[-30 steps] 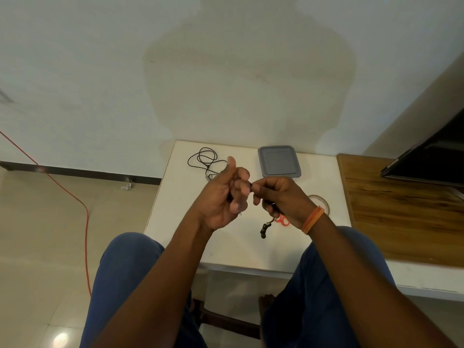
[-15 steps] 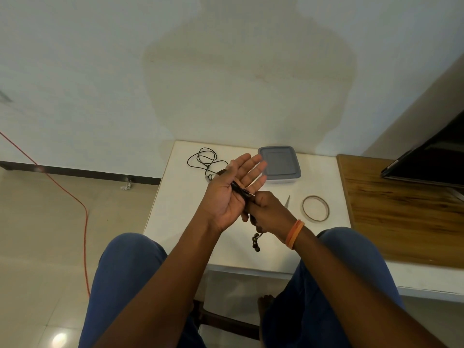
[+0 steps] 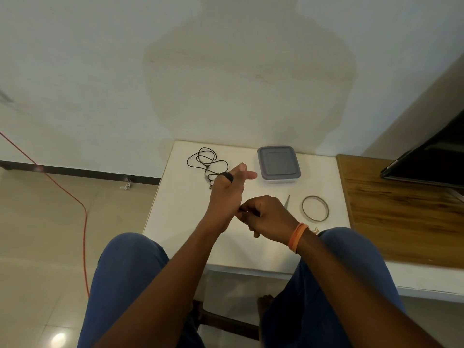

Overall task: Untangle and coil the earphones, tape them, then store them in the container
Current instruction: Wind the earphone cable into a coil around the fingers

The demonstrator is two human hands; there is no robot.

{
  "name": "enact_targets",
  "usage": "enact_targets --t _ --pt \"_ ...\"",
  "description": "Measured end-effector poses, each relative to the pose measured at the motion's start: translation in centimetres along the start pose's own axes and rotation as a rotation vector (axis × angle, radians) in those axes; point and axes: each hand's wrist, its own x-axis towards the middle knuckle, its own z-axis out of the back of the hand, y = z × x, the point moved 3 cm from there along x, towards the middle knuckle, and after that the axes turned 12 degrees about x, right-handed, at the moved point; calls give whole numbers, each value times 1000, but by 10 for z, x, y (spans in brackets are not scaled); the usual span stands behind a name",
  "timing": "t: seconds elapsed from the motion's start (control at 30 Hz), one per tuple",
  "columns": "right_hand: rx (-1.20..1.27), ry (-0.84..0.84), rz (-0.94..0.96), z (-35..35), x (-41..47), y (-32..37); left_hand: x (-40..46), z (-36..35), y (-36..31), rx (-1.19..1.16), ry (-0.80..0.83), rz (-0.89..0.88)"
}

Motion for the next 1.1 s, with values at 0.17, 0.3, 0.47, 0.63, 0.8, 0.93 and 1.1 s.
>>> enact_targets --t 0.17,0.3,0.47,0.63,0.8,0.93,1.1 --pt "-139 -6 83 12 -7 6 -1 4 -1 244 87 -12" --pt "-247 -9 151 22 -9 9 -12 2 2 469 305 22" --pt "-290 -7 201 31 -10 11 -18 -2 8 514 482 171" --pt "-80 -42 258 40 -10 8 -24 -5 15 258 773 234" --pt "181 -108 226 43 -7 6 -25 -8 10 -9 891 296" --pt "567 -104 127 31 -4 6 -24 -5 7 -354 900 333" --pt "910 -27 7 12 -1 8 -22 -2 5 -777 983 353"
